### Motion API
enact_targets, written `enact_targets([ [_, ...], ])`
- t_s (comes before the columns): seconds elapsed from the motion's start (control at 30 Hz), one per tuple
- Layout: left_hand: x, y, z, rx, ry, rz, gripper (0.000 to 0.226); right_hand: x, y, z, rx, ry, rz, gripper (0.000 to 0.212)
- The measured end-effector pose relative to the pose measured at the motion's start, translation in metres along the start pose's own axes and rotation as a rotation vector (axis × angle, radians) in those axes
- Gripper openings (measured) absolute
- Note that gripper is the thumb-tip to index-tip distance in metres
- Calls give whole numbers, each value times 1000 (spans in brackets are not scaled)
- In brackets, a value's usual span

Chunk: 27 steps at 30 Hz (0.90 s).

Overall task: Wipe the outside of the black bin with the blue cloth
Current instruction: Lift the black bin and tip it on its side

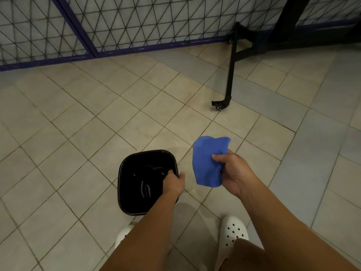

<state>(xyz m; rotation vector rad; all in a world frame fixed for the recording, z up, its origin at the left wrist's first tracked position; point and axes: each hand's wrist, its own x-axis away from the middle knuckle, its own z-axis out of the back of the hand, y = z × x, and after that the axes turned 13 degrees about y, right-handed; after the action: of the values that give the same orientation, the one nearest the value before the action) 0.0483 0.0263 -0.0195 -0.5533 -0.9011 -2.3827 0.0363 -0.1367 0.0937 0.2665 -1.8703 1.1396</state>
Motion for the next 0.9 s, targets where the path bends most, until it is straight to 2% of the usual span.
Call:
enact_targets([
  [0.1, -5, -1, -9, -40, -37, 11, 60, -5, 5, -6, -26, 15, -27, 24],
  [0.33, -7, 6, -2, -113, -37, 5, 42, -10, 9, -14, -17, 29, -48, 14],
  [0.53, 4, 2, 28, -108, 86, 45, 43, -3, 7, -18, 38, 57, -44, 20],
  [0.63, 6, -4, 52, -44, 183, 76, 41, 0, 10, -23, 91, 50, -30, 21],
  [0.77, 2, -16, 84, 150, 222, 112, 43, 7, 13, -36, 105, 16, 7, 11],
  [0.9, 13, -16, 108, 443, 198, 184, 37, 14, 18, -50, 160, 54, 113, 28],
])
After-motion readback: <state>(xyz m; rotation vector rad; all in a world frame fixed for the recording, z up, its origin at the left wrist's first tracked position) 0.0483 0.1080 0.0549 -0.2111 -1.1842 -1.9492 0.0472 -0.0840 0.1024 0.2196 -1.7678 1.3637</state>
